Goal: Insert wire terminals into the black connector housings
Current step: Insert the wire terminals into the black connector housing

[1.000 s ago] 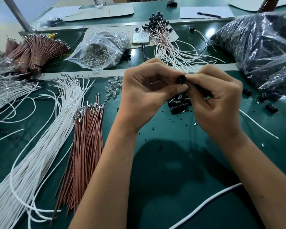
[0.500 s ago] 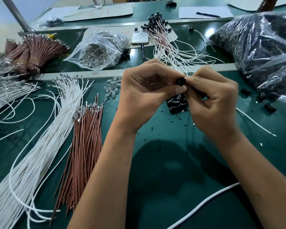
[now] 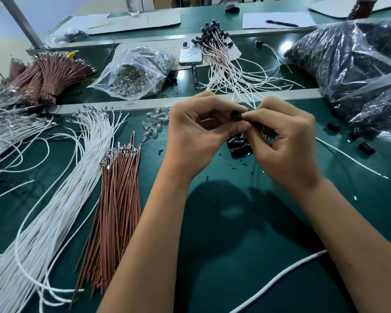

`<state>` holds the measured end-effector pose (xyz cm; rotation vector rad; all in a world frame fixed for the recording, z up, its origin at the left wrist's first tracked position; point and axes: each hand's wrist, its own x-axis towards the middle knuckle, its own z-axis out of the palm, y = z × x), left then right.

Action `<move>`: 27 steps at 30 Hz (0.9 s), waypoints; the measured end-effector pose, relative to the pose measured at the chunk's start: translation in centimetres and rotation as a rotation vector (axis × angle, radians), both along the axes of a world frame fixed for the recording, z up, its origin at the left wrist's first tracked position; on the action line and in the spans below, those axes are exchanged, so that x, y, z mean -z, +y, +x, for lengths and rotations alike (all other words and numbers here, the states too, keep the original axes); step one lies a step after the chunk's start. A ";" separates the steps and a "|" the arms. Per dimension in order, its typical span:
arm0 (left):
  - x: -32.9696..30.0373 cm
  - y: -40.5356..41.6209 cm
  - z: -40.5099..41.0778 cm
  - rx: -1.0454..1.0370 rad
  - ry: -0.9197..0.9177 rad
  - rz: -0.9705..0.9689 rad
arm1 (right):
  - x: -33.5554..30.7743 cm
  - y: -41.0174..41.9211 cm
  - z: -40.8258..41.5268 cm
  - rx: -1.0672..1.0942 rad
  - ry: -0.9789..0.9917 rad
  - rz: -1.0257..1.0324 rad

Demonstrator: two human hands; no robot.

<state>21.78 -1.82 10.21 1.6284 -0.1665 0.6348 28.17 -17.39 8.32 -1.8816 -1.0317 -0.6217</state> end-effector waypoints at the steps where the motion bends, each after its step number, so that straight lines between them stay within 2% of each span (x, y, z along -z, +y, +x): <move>1: 0.0 0.0 0.0 -0.005 -0.004 0.010 | -0.1 0.0 0.1 -0.012 0.000 0.003; 17: 0.2 0.0 0.3 -0.011 -0.046 0.123 | 0.3 -0.1 0.6 -0.077 0.027 -0.053; 27: 0.5 -0.5 0.7 -0.040 -0.043 0.106 | 0.8 -0.4 1.1 -0.062 0.058 -0.018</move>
